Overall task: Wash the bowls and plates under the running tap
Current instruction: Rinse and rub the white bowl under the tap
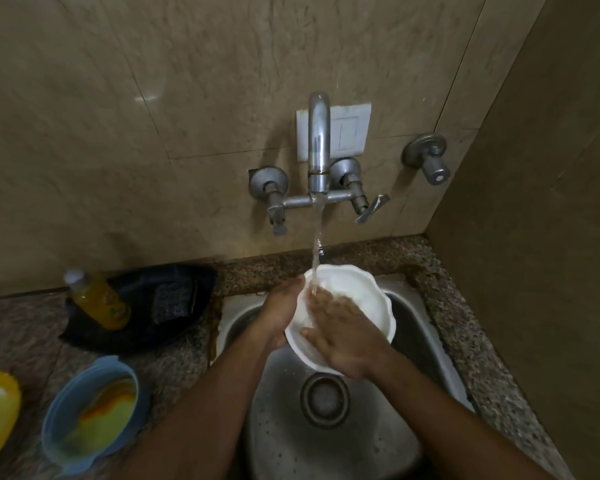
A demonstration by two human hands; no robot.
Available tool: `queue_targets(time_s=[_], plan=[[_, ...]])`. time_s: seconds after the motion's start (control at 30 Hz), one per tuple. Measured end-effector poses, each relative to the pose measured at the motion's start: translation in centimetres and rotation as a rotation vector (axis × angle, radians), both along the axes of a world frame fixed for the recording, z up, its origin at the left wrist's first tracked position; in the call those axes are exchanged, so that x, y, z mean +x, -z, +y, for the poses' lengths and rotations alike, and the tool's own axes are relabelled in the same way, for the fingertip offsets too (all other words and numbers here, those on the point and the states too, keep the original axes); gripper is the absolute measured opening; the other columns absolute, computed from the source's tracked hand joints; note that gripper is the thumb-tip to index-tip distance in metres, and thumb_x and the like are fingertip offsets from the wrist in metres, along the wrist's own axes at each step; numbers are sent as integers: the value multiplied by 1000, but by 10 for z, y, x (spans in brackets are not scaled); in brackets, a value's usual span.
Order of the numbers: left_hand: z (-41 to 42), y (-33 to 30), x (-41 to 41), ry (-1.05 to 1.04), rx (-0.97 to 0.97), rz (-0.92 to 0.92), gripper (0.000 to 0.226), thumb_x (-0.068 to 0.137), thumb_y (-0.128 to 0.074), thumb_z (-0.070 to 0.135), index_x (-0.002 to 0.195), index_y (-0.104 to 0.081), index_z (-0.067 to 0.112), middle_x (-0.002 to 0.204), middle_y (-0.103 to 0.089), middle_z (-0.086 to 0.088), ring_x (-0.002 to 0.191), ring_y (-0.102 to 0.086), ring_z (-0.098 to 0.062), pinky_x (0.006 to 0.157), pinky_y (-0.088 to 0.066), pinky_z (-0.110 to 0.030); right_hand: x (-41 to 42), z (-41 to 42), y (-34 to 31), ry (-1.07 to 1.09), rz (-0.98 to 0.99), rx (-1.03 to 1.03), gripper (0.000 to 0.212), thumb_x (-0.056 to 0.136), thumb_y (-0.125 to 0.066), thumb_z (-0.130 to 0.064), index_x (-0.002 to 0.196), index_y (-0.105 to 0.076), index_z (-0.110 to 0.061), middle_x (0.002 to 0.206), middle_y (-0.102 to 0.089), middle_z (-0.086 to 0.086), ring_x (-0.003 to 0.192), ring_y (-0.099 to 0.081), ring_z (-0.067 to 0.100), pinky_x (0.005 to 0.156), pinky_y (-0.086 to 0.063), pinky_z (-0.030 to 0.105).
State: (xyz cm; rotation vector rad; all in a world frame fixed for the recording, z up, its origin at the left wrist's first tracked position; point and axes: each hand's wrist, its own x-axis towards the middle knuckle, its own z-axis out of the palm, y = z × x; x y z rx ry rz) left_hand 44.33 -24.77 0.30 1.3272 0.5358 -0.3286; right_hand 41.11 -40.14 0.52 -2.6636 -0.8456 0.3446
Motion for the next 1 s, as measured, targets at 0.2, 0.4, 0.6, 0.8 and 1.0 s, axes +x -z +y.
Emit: queue_targets(time_s=[0.2, 0.4, 0.6, 0.8, 1.0], plan=[[7, -14, 8, -39, 37, -59, 25, 100, -49, 33, 110, -66, 17, 104, -72, -8, 97, -69, -25, 90, -55, -38, -19, 10, -1, -146, 122, 69, 88, 87, -4, -73, 157, 2, -20, 164, 5, -4, 150, 2, 10, 122, -3, 32], [0, -8, 8, -47, 109, -115, 21, 98, -52, 38, 94, -69, 26, 103, -72, -2, 101, -67, -23, 98, -51, -39, -12, 29, -4, -18, 108, 139, 88, 91, -15, -73, 156, 5, -18, 164, 6, 1, 150, 3, 13, 123, -7, 38], [8, -7, 4, -132, 63, -108, 31, 97, -51, 42, 114, -67, 22, 106, -73, -7, 99, -69, -28, 93, -54, -48, -21, -11, 1, -155, 79, -1, 91, 80, 0, -76, 157, -1, -26, 163, 4, -11, 148, 2, 5, 121, -1, 28], [2, -21, 14, -149, 35, -162, 26, 100, -50, 35, 110, -68, 20, 104, -73, -3, 96, -69, -21, 80, -56, -33, -14, -3, 3, -105, 81, 87, 73, 99, -36, -53, 157, -1, -26, 163, -1, -10, 147, -5, 3, 119, -3, 23], [-9, -25, 20, -150, 63, -192, 28, 97, -53, 38, 103, -72, 19, 102, -75, -7, 100, -69, -28, 92, -55, -44, -12, 0, -4, -30, 36, 89, 71, 100, -35, -50, 157, -5, -19, 163, -2, -4, 150, -1, 9, 117, 8, 21]])
